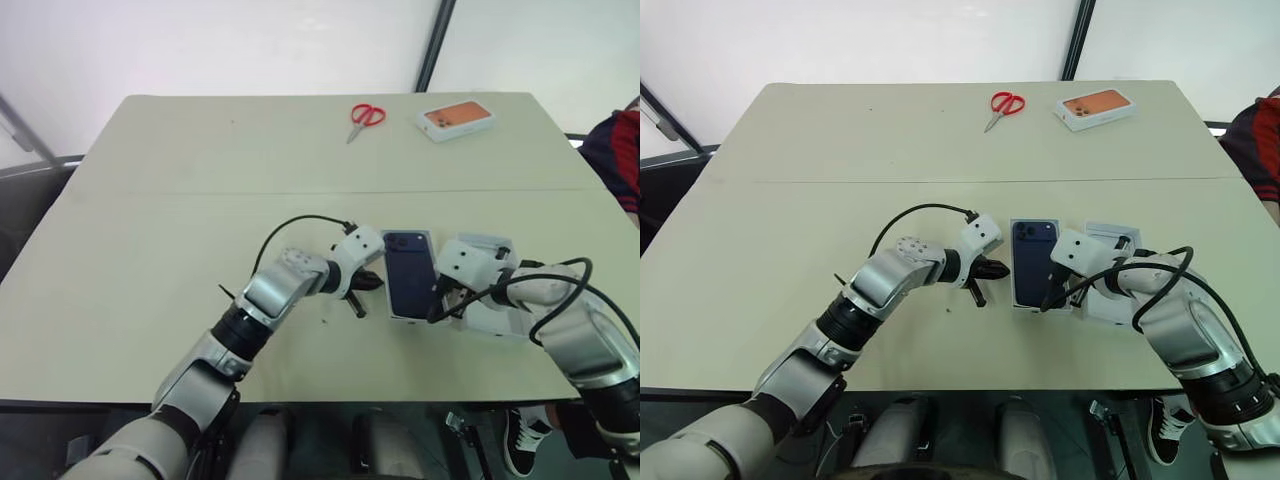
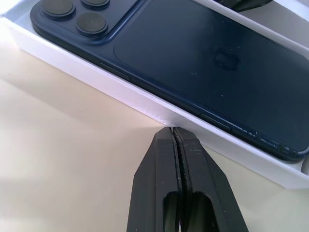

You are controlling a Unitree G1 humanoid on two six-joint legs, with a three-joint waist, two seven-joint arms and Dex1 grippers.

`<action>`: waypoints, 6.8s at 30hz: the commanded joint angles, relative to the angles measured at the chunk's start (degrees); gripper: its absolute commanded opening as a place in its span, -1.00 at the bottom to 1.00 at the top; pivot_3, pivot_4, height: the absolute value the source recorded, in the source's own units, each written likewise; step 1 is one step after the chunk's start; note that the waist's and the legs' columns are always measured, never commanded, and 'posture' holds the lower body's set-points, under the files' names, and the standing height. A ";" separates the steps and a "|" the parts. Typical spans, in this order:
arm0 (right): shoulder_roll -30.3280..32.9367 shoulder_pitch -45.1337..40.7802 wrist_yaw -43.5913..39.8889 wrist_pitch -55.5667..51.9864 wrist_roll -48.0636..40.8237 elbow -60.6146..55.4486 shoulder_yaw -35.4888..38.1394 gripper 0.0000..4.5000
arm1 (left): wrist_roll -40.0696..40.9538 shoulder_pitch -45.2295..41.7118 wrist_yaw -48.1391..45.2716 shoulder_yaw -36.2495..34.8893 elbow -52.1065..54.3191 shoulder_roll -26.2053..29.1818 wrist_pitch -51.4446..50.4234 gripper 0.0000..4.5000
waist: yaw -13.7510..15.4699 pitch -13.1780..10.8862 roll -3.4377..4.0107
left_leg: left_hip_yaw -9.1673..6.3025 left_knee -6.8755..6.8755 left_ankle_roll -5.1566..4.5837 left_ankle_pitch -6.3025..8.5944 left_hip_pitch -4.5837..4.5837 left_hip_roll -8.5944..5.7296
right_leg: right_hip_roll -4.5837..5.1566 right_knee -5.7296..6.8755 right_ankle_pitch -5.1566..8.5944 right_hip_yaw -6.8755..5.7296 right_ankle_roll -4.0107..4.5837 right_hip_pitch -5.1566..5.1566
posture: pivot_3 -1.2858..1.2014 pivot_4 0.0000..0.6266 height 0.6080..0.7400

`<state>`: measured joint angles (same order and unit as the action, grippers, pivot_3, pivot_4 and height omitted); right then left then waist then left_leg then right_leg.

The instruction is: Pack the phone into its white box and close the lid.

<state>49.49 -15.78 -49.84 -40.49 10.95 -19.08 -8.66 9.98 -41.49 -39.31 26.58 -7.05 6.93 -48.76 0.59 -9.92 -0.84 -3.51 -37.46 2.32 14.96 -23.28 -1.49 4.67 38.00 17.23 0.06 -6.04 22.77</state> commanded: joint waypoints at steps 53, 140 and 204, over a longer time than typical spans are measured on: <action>-11.05 -29.63 21.75 -52.01 -59.80 4.72 29.41 -0.98 | 7.70 20.93 -13.06 -23.04 12.12 22.63 32.53 -1.00 | -1.58 -0.09 0.22 | 0.08 0.11 -0.06 0.02 -0.03 0.24 | -0.06 0.09 -0.01 0.06 0.02 0.19 | 0.03 -0.52 1.00; 13.52 -0.96 9.89 -0.81 -24.10 -11.06 -0.81 -0.98 | 1.62 4.86 5.49 -7.55 9.37 0.83 3.54 -1.00 | -0.94 -0.13 0.22 | 0.05 -0.01 -0.13 0.06 -0.08 0.21 | -0.02 0.00 0.00 0.03 -0.01 0.09 | 0.03 -0.52 1.00; 9.89 5.63 -2.80 -3.51 -29.87 -13.30 16.32 -0.98 | 1.09 -3.14 4.04 -10.08 2.28 -0.96 7.28 -1.00 | 0.18 -0.12 0.22 | 0.04 -0.35 -0.23 0.12 -0.10 0.17 | -0.04 0.02 0.01 -0.02 -0.02 -0.06 | 0.03 -0.52 1.00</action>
<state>59.65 -10.10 -51.37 -42.44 -15.42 -28.26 5.77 11.14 -43.44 -35.70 16.09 -3.98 7.02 -43.08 0.77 -10.04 -0.62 -3.49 -37.85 2.05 15.11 -23.38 -1.32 4.63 38.02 17.25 0.04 -6.08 22.68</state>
